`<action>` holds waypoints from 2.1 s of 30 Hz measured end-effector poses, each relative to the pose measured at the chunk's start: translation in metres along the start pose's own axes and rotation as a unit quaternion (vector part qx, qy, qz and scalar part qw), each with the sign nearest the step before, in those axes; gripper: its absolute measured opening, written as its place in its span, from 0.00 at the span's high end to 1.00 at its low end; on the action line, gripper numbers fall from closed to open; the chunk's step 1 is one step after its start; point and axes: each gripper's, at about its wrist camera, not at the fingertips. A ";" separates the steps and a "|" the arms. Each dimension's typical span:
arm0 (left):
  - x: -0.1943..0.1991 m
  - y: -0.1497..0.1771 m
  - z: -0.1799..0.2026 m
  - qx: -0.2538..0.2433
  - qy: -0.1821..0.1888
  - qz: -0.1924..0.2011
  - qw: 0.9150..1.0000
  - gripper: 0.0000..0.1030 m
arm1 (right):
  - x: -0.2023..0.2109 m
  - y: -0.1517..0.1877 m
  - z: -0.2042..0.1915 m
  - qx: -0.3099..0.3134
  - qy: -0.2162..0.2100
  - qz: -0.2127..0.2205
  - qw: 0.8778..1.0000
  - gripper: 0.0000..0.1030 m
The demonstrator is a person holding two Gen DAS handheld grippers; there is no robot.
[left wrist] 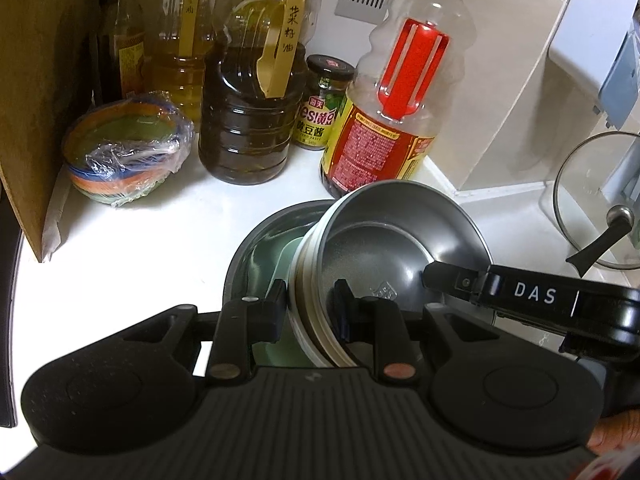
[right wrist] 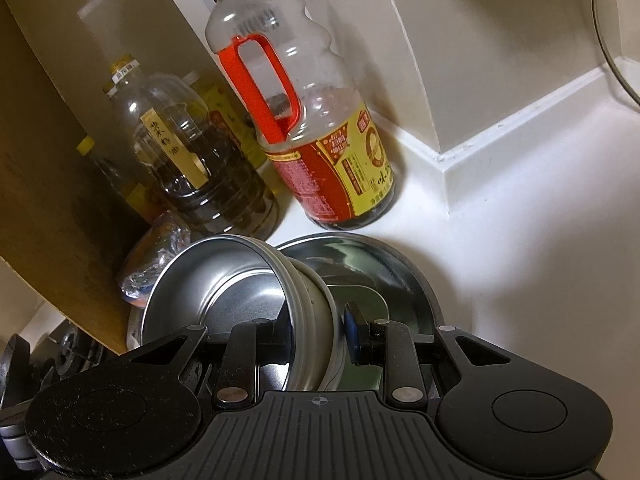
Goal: Organize plates and bowls
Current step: 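Lower the bowl stack onto the green plate in the steel bowl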
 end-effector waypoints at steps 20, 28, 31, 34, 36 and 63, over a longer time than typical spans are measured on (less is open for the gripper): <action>-0.019 -0.005 -0.006 -0.006 0.004 -0.023 1.000 0.79 | -0.014 0.002 0.005 -0.025 0.008 -0.018 0.999 0.75; -0.019 -0.004 -0.013 -0.003 0.016 -0.024 1.000 0.79 | -0.013 0.004 -0.001 -0.004 0.016 -0.015 1.000 0.75; -0.019 -0.003 -0.012 -0.009 0.018 -0.022 1.000 0.79 | -0.013 0.005 -0.001 0.000 0.017 -0.013 1.000 0.75; -0.019 -0.003 -0.011 -0.018 0.015 -0.013 1.000 0.79 | -0.013 0.004 -0.002 0.005 0.017 -0.013 1.000 0.74; -0.018 -0.003 -0.011 -0.022 0.014 -0.010 1.000 0.79 | -0.012 0.005 -0.002 0.007 0.018 -0.011 1.000 0.74; 0.002 -0.009 -0.015 -0.057 0.045 0.018 0.997 0.91 | 0.014 0.002 0.001 0.007 -0.023 0.043 0.999 0.86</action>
Point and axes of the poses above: each gripper's, at about its wrist camera, not at the fingertips, and x roughly against the way its jaws point, z to its right, y to its underside, and after that the axes turned 10 degrees about x, right-handed
